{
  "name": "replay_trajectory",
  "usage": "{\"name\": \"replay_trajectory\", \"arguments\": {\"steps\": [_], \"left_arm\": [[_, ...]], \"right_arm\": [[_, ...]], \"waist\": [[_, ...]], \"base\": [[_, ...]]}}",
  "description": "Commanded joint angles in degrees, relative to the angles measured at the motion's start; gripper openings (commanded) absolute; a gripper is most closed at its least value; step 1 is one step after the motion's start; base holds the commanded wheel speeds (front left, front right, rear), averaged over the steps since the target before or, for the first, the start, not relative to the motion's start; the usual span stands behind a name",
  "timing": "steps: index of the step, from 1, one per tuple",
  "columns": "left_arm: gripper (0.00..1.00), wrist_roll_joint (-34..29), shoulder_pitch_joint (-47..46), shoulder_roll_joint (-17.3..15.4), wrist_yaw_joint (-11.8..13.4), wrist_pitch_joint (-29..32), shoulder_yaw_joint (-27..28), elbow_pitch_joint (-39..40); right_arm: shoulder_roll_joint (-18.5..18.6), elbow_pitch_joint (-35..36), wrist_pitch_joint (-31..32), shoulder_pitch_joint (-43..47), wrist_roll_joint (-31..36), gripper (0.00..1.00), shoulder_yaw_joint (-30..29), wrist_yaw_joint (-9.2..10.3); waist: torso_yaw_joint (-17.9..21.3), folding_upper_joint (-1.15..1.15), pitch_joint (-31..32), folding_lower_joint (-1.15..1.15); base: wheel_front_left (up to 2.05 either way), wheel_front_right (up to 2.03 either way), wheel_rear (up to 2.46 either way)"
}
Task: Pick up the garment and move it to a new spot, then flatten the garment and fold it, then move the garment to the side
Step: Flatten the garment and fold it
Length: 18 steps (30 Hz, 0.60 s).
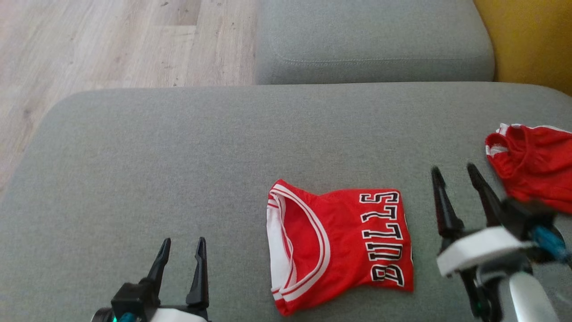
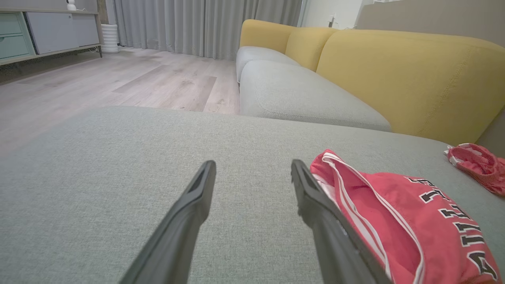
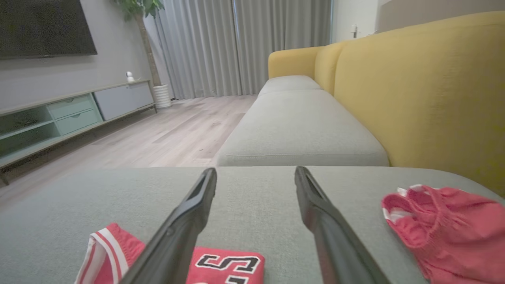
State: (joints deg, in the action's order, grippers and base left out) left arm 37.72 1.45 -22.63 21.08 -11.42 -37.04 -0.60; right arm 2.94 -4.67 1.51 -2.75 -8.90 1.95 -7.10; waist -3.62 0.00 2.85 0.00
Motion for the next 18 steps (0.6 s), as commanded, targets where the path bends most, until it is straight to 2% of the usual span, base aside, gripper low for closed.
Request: {"name": "replay_trajectory", "arguments": {"steps": [1,7,18], "left_arm": [[1.00,-0.3,-3.1,-0.2,-0.3,-0.7,1.9,1.2],[1.00,0.5,-1.6,0.2,-0.4,-1.6,2.5,0.3],[1.00,1.2,1.7,-0.8,-0.1,-2.8,5.0,-0.4]], "right_arm": [[-0.1,2.6,-0.8,-0.8,0.5,1.00,0.8,-0.39],[-0.1,4.8,-2.7,5.5,-0.2,1.00,-2.1,-0.39],[-0.1,3.9,-4.9,9.9,-1.5,1.00,-0.3,-0.39]], "waist": [[0.1,0.00,0.2,0.00],[0.2,0.00,0.7,0.00],[0.3,0.00,1.3,0.00]], "base": [[0.00,0.00,0.00],[0.00,0.00,0.00],[0.00,0.00,0.00]]}}
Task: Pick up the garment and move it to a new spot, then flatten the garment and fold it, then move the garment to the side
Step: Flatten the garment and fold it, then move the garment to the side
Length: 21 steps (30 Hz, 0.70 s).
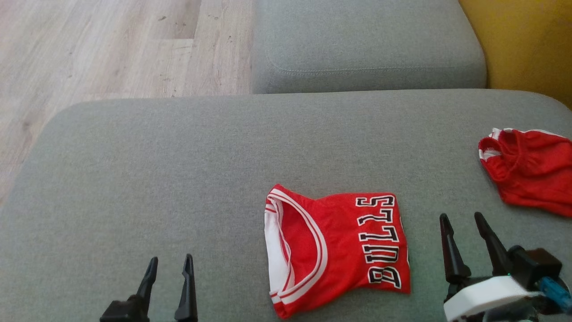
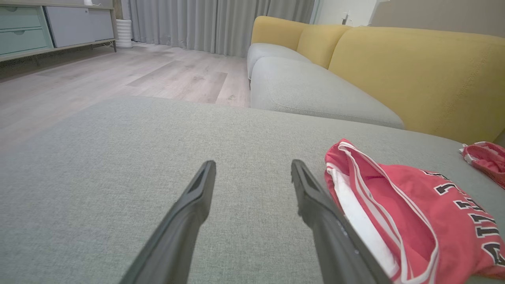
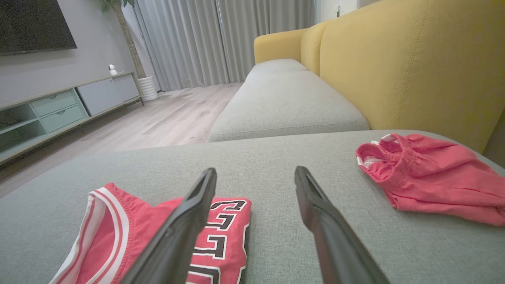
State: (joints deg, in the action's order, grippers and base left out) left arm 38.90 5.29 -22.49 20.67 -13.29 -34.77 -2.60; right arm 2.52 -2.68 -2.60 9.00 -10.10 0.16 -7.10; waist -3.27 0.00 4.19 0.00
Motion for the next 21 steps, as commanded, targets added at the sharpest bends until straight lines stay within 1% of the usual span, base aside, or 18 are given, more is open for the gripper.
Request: {"name": "replay_trajectory", "arguments": {"steps": [1,21], "left_arm": [[1.00,0.1,-2.1,-0.9,0.3,-1.0,2.9,1.6],[1.00,0.0,-2.6,-1.6,0.6,-0.7,2.8,1.4]], "right_arm": [[0.4,1.7,-0.8,-1.9,-0.2,1.00,1.6,-0.39],[0.4,-0.2,-1.0,-2.8,-0.5,1.00,2.6,-0.39]], "waist": [[-0.1,0.00,-0.1,0.00],[-0.5,0.00,-0.7,0.00]], "base": [[0.00,0.00,0.00],[0.00,0.00,0.00]]}}
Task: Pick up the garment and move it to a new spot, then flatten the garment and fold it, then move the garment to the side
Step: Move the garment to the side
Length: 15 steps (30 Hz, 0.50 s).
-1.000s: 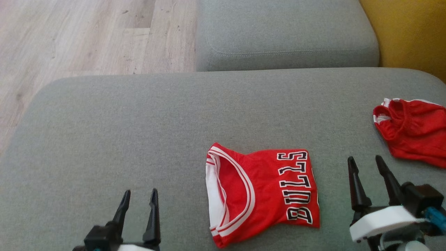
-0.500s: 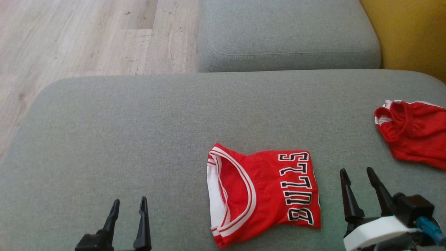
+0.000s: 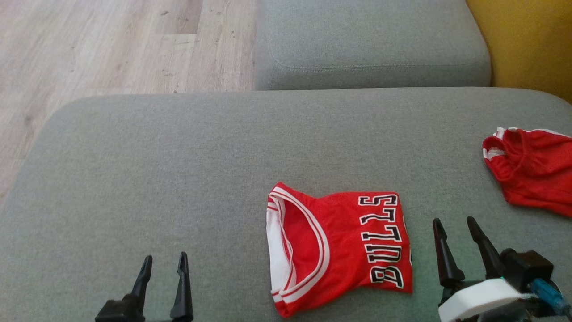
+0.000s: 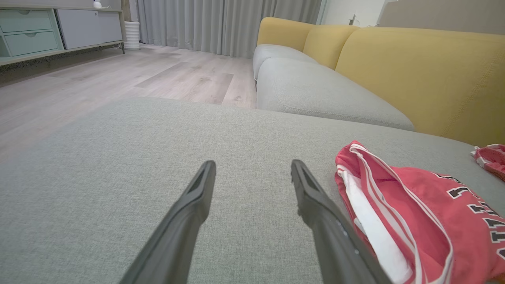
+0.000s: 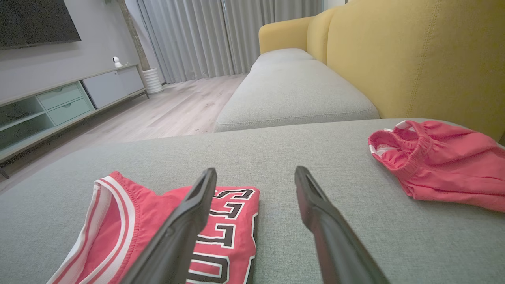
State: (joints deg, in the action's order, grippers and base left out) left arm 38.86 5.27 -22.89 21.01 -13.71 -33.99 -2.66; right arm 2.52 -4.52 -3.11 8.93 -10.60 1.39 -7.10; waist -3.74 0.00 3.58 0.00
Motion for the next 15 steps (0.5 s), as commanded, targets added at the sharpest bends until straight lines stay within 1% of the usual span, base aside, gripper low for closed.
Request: {"name": "replay_trajectory", "arguments": {"steps": [1,4,7,11,15], "left_arm": [[1.00,0.0,-2.6,-1.2,0.3,-0.3,2.0,1.5],[1.00,-0.1,-2.8,-1.2,0.3,-0.3,2.0,1.6],[1.00,-0.2,-3.3,-1.1,0.2,-0.2,1.8,1.6],[1.00,-0.4,-4.0,-0.9,0.0,-0.1,1.3,1.3],[1.00,-0.5,-4.7,-0.3,-0.5,-0.2,0.9,0.6]], "right_arm": [[0.4,1.6,-0.2,-2.9,0.0,1.00,1.3,-0.39],[0.4,1.4,1.2,-3.7,0.2,1.00,1.0,-0.39],[0.4,1.2,4.9,-6.1,1.5,1.00,-0.1,-0.39],[0.4,-0.6,12.9,-9.6,3.5,1.00,-1.1,-0.39],[0.4,-3.2,19.7,-11.9,4.2,1.00,-2.3,-0.39]], "waist": [[-0.1,0.00,-0.2,0.00],[-0.2,0.00,-0.5,0.00],[-0.5,0.00,-1.0,0.00],[-1.7,0.00,-1.8,0.00],[-3.9,0.00,-2.8,0.00]], "base": [[0.00,0.00,0.00],[0.00,0.00,0.00],[0.00,0.00,0.00],[0.00,0.00,0.00],[0.00,0.00,0.00]]}}
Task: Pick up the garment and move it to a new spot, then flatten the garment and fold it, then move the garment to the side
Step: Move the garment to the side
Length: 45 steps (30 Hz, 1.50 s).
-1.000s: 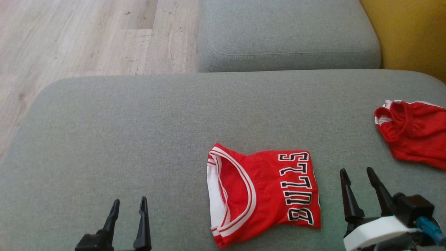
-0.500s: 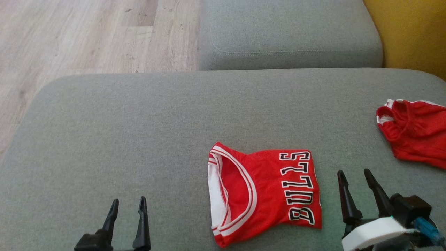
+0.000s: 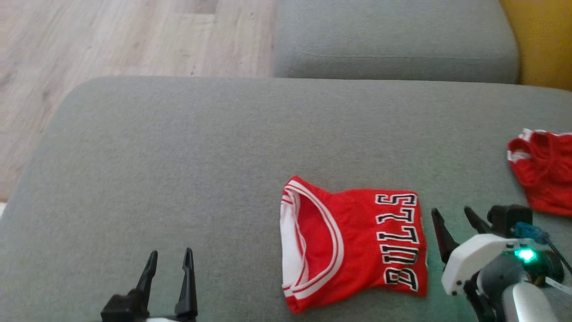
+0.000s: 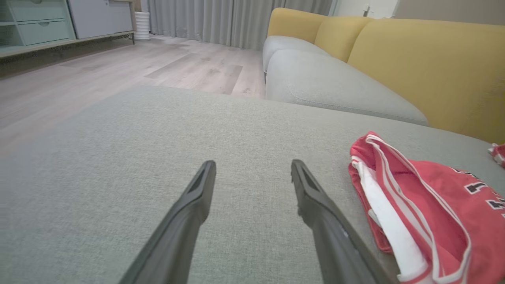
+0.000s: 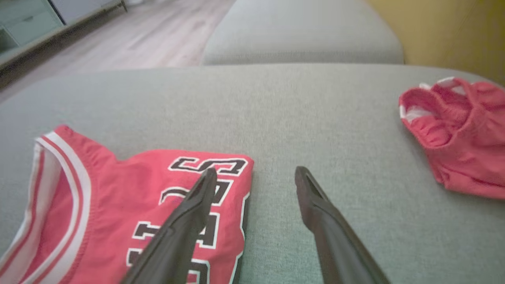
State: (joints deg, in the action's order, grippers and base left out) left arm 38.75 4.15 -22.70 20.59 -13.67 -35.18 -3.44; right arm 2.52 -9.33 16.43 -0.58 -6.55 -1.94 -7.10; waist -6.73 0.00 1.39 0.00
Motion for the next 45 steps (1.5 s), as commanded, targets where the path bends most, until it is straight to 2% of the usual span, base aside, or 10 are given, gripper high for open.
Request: {"name": "replay_trajectory", "arguments": {"steps": [1,8,16,18,20,21,31,37,38,45], "left_arm": [[1.00,-0.4,-3.7,-0.4,-0.1,-0.2,2.1,1.3],[1.00,-1.0,-5.0,0.3,-0.5,-0.5,1.8,0.4],[1.00,-1.5,-5.7,0.7,-0.8,-0.7,1.7,-0.1],[1.00,-1.5,-5.7,0.8,-0.8,-0.8,1.8,-0.2],[1.00,-1.7,-6.0,0.7,-0.8,-0.8,1.7,-0.1],[1.00,-1.9,-6.1,0.7,-0.8,-0.8,1.7,-0.1],[1.00,-2.4,-6.6,0.6,-0.7,-0.9,1.6,0.8],[1.00,-3.1,-8.1,0.3,-0.8,-0.6,1.5,1.5],[1.00,-3.5,-8.9,0.0,-0.8,-0.3,1.4,1.8],[1.00,-4.6,-12.1,-1.3,-0.8,1.3,1.4,2.7]], "right_arm": [[0.4,0.8,1.4,-2.6,0.3,1.00,0.6,-0.39],[0.4,-5.7,8.3,-3.9,-2.0,1.00,-2.5,-0.39],[0.4,-10.0,10.7,-5.8,-4.4,0.99,-0.6,-0.39],[0.4,-10.9,11.0,-6.3,-5.3,0.43,0.0,-0.39],[0.4,-11.6,10.8,-7.0,-5.9,0.05,0.2,-0.39],[0.4,-11.9,10.6,-7.4,-6.0,0.00,0.3,-0.39],[1.4,-10.4,6.3,-13.3,-5.5,0.00,-1.1,-0.39],[4.2,-5.3,5.9,-15.2,-5.1,0.00,-2.8,-0.39],[4.8,-3.4,6.0,-15.3,-5.0,0.00,-3.5,-0.39],[4.4,0.7,6.4,-16.5,-5.2,0.00,-3.7,-0.39]], "waist": [[-1.6,0.00,-0.9,0.00],[-6.5,0.00,-4.1,0.00],[-8.3,0.00,-5.8,0.00],[-8.2,0.00,-6.0,0.00],[-7.7,0.00,-6.3,0.00],[-7.4,0.00,-6.4,0.00],[1.6,0.00,-7.6,0.00],[11.1,0.00,-9.9,0.00],[14.3,0.00,-11.0,0.00],[23.9,0.00,-14.3,0.00]], "base": [[0.00,0.00,0.00],[0.00,0.00,0.00],[0.00,0.00,0.00],[0.00,0.00,0.00],[0.00,0.00,0.00],[0.00,0.00,0.00],[0.00,0.00,0.00],[0.00,0.00,0.00],[0.00,0.00,0.00],[0.00,0.00,0.00]]}}
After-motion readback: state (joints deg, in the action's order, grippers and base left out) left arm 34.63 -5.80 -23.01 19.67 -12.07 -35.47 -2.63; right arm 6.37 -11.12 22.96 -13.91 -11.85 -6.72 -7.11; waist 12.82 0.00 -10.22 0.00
